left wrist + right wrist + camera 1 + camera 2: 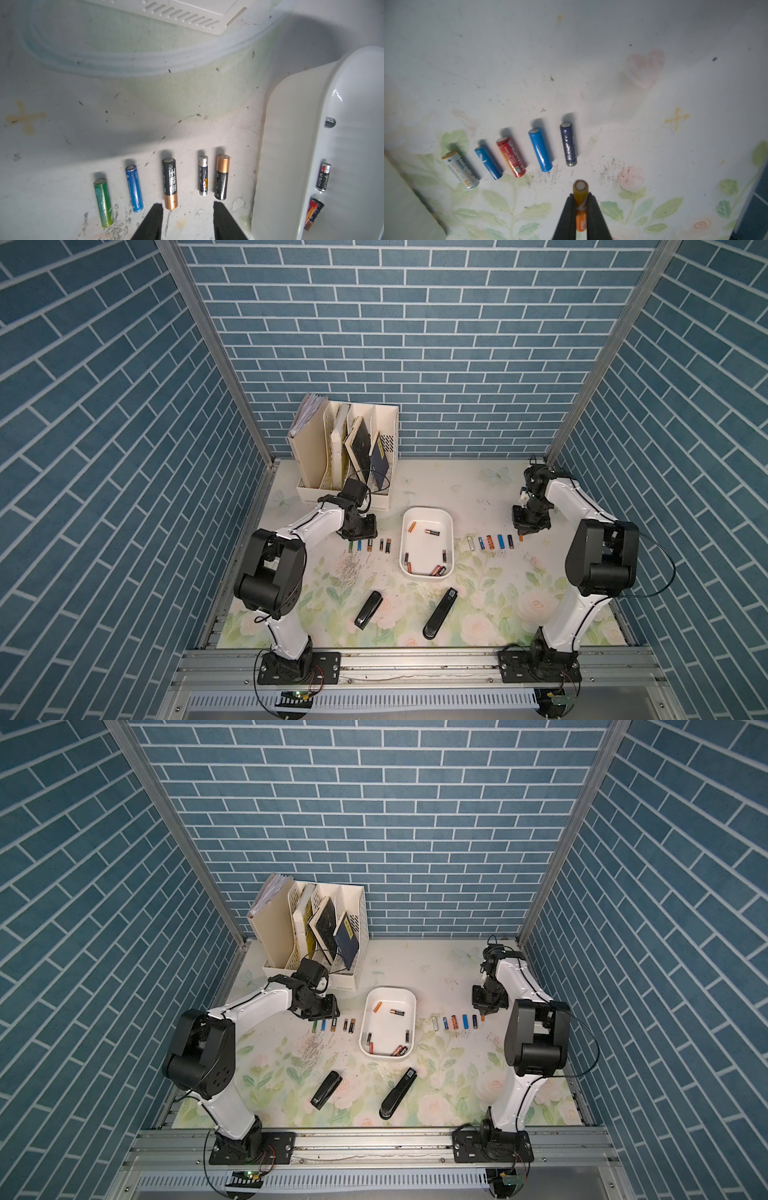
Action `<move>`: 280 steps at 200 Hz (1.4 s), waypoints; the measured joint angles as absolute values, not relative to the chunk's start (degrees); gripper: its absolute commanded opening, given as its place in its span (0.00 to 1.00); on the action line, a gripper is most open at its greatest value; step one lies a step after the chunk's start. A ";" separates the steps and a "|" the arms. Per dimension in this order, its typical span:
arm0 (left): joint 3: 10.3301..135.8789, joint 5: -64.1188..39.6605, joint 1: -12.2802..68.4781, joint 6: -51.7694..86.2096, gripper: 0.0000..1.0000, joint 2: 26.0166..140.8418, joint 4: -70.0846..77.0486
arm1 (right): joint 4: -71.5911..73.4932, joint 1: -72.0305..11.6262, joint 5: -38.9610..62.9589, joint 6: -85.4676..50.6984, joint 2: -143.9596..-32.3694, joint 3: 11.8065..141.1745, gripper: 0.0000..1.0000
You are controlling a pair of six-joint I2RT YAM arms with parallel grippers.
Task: Take the batteries out of the storage box
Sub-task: Place the battery at the center of the board.
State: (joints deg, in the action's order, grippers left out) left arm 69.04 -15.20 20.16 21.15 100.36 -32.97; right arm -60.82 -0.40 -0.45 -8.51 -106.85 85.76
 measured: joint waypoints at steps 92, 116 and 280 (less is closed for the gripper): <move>66.43 -16.01 20.27 21.19 0.46 100.36 -31.14 | -59.55 0.67 -3.64 -8.47 -114.08 86.59 0.12; 65.93 -16.01 20.27 21.28 0.46 100.33 -30.87 | -59.27 0.67 -3.88 -8.47 -115.57 86.67 0.12; 63.31 -15.70 20.27 22.26 0.46 98.41 -30.22 | -58.59 0.69 -4.78 -7.33 -119.81 88.58 0.16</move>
State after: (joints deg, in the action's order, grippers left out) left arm 63.31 -15.70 20.27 22.26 98.41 -30.22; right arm -58.59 0.69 -4.78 -7.33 -119.81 88.58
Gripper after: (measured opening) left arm 0.456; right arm 0.148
